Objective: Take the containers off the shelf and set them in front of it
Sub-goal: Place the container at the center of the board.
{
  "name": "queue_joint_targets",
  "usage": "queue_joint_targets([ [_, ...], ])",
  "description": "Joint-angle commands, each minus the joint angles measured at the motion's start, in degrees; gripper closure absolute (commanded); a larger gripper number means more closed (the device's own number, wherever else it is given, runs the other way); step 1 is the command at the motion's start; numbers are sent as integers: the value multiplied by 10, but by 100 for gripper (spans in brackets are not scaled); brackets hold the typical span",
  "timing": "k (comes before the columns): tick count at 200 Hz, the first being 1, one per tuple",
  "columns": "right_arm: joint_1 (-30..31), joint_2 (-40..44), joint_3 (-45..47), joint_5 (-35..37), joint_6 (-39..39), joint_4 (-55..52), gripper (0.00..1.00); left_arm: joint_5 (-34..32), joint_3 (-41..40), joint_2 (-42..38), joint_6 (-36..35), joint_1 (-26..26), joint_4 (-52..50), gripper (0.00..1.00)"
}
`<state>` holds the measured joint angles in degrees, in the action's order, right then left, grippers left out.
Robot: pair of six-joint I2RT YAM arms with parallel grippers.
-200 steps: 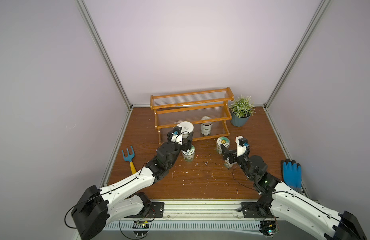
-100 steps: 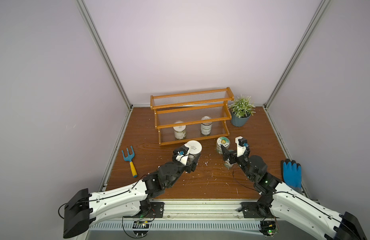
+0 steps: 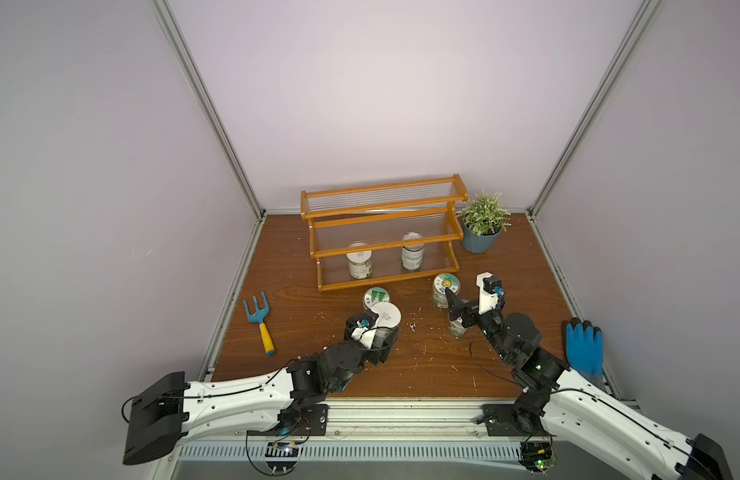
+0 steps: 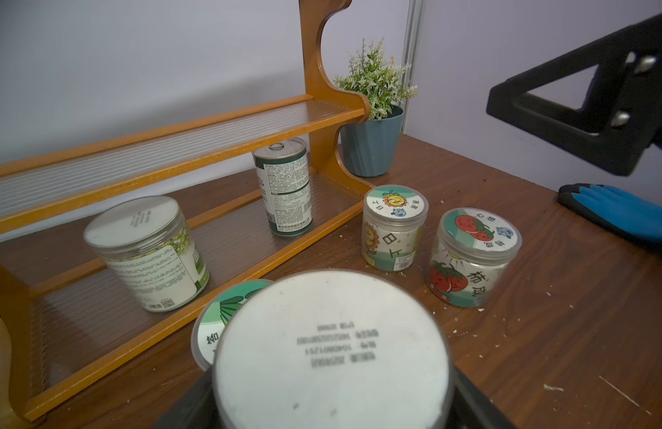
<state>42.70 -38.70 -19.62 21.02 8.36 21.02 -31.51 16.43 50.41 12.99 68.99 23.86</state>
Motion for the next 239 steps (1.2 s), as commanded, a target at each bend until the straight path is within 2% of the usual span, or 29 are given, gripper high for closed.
queue_joint_targets([
  [1, 4, 4, -25, 9, 3, 10, 1, -4, -11, 14, 17, 4, 56, 46],
  [66, 4, -1, -18, 15, 8, 31, 1, -31, -50, 104, 27, 3, 180, 46],
  [88, 5, 2, -18, 10, 12, 32, 1, -17, -61, 126, 28, -9, 218, 46],
  [138, 5, -7, -19, 7, 3, 36, 1, 5, -86, 148, 49, -43, 259, 43],
  [187, 5, -17, -13, 7, 8, 57, 1, 24, -76, 189, 41, -48, 275, 40],
  [239, 5, -21, -17, 2, 6, 62, 1, 24, -63, 212, 45, -48, 261, 23],
])
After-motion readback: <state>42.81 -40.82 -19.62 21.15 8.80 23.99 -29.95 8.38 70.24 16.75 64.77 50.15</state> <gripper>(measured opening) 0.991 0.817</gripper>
